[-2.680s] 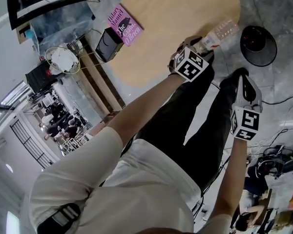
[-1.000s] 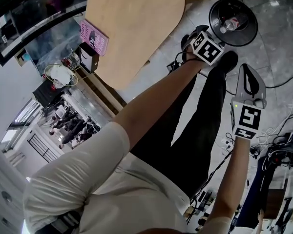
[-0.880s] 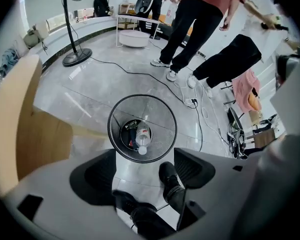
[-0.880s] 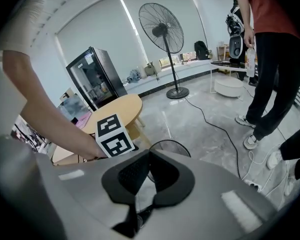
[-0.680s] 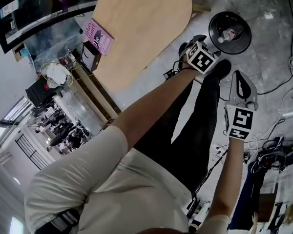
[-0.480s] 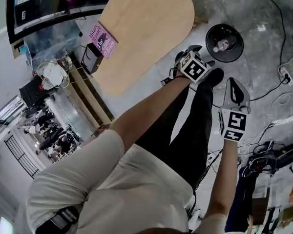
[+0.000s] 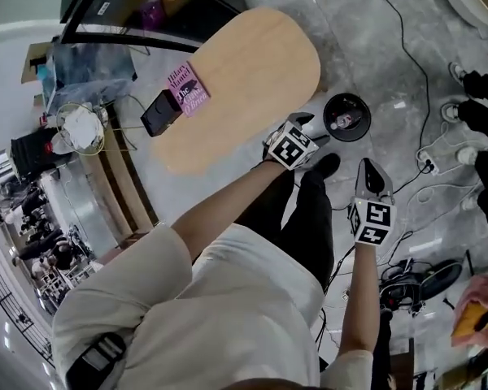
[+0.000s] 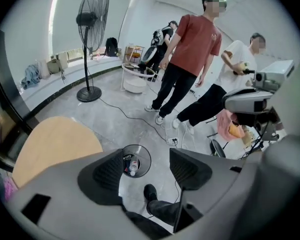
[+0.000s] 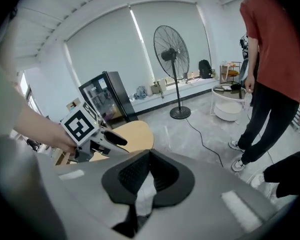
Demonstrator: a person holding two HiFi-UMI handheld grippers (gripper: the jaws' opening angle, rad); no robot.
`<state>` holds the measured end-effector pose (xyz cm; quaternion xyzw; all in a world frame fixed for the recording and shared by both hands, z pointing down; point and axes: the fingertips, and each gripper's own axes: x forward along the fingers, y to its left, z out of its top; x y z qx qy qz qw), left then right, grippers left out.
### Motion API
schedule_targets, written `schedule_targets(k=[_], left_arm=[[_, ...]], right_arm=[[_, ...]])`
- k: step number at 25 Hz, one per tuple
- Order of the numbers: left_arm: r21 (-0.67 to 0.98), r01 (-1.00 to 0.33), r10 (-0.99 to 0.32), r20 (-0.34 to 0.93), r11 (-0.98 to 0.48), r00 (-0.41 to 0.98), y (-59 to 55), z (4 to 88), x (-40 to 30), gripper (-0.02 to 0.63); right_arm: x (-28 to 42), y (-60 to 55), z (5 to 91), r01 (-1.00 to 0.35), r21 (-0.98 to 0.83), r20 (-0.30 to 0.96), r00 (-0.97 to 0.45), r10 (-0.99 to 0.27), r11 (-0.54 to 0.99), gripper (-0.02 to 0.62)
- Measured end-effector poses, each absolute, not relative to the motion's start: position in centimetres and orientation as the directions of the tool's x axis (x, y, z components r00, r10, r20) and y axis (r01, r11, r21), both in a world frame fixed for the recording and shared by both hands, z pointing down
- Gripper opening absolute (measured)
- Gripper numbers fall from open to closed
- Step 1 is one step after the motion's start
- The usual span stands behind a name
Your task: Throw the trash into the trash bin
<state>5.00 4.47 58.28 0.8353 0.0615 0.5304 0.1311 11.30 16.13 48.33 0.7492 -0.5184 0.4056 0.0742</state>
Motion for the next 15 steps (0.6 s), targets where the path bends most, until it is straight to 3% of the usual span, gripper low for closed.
schedule_targets(k=[7, 15], left_arm=[[0.265, -0.047, 0.183, 0.774, -0.963, 0.606, 2.1, 44.8, 6.5, 0.189], [0.271, -0.06, 0.146, 0.675, -0.961, 0.724, -3.0, 31.7, 5.0, 0.135]], right_arm=[[13.0, 16.0, 39.0, -0.842, -0.29, 0.644, 0.18, -0.744, -0.454, 0.011], [12.4, 13.7, 27.2, -0.867, -0.228, 0.566, 0.251, -0.785, -0.442, 0.011]])
